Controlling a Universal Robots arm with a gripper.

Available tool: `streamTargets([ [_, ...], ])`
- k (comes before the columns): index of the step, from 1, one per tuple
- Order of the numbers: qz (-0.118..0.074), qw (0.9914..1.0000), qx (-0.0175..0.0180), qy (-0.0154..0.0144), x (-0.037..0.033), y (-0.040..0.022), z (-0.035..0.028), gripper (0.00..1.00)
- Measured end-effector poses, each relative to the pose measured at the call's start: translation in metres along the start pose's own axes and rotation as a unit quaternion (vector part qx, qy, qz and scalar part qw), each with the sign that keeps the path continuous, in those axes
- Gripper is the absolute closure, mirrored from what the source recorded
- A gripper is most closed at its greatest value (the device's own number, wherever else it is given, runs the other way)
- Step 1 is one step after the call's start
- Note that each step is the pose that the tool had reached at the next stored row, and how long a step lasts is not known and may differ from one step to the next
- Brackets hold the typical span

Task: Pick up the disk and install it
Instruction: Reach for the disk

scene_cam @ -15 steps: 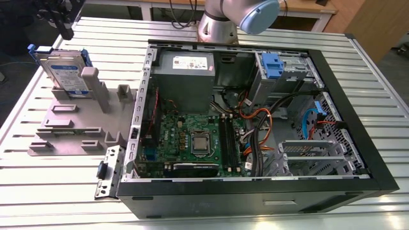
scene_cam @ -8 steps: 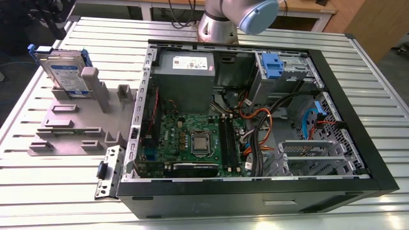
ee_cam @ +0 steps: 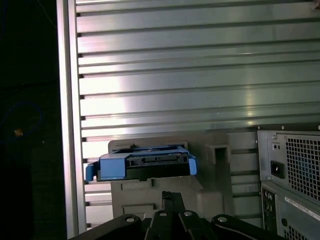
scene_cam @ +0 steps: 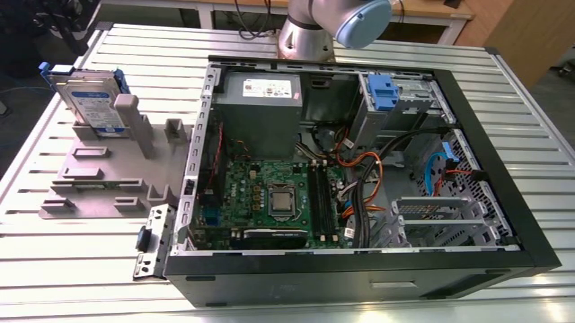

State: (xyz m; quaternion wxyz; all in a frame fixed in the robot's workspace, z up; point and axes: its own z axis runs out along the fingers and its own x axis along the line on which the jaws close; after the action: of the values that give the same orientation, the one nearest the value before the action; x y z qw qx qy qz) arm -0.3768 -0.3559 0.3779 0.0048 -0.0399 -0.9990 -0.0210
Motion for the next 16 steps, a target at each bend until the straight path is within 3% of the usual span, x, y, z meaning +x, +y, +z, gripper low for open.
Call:
streamTargets([
  [11, 0.0, 1.0, 0.0, 0.0, 0.0006, -0.0001, 0.0, 0.89],
  [16, 0.0, 1.0, 0.0, 0.0, 0.0099, -0.0008, 0.0003, 0.89],
])
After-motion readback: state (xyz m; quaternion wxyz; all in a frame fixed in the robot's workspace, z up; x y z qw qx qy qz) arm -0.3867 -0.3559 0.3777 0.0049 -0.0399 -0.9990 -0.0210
